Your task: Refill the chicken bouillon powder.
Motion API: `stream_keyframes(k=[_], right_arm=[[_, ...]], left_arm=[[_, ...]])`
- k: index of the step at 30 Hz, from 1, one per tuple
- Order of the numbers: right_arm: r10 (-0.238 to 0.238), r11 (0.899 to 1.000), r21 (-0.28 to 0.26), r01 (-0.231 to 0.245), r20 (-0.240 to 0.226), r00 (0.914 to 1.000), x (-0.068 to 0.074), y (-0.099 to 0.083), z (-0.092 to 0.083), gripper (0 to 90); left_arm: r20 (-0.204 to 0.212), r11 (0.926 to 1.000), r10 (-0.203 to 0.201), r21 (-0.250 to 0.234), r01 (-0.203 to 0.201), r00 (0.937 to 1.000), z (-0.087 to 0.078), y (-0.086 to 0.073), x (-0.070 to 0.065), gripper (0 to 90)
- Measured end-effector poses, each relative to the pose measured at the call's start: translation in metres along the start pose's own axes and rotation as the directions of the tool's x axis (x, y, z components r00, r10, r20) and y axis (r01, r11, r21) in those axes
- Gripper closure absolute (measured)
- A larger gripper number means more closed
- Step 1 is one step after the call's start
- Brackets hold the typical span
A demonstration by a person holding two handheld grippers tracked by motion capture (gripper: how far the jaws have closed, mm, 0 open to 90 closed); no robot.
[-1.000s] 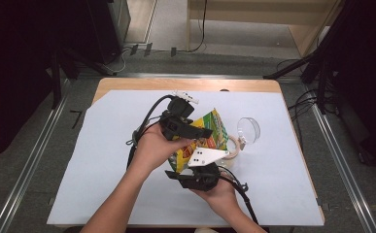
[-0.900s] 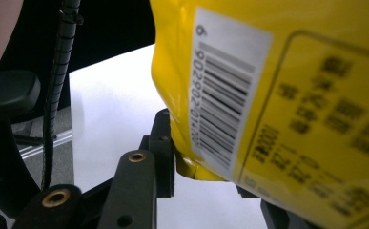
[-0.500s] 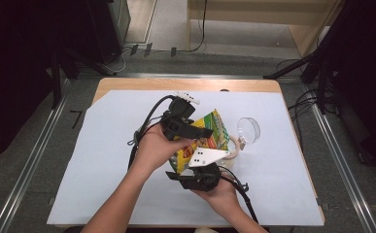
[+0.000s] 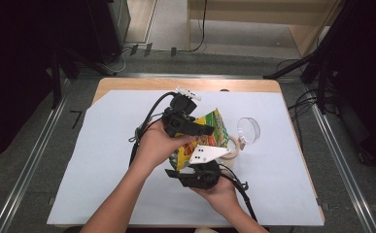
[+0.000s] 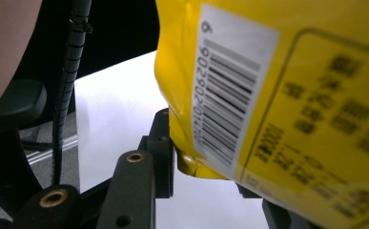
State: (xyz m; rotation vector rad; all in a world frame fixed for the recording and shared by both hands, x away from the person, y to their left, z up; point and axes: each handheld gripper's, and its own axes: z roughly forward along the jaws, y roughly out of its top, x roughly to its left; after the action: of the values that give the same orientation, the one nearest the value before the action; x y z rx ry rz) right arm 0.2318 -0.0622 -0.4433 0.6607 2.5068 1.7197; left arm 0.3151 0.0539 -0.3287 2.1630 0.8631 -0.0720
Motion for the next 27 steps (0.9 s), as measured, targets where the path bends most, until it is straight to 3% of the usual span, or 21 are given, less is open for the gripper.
stream_keyframes(k=[18, 27], right_arm=[[0.028, 1.0, 0.0, -0.028, 0.0, 0.9996, -0.0055, 0.0046, -0.0022, 67.1], [0.018, 1.0, 0.001, -0.018, 0.004, 0.9998, -0.0062, 0.004, -0.001, 67.1]], left_arm=[[-0.002, 0.9997, -0.011, 0.024, 0.011, 0.9999, 0.0041, 0.0095, 0.0035, 66.7], [-0.004, 0.9997, -0.005, 0.024, 0.005, 1.0, 0.0039, 0.008, 0.0037, 66.7]])
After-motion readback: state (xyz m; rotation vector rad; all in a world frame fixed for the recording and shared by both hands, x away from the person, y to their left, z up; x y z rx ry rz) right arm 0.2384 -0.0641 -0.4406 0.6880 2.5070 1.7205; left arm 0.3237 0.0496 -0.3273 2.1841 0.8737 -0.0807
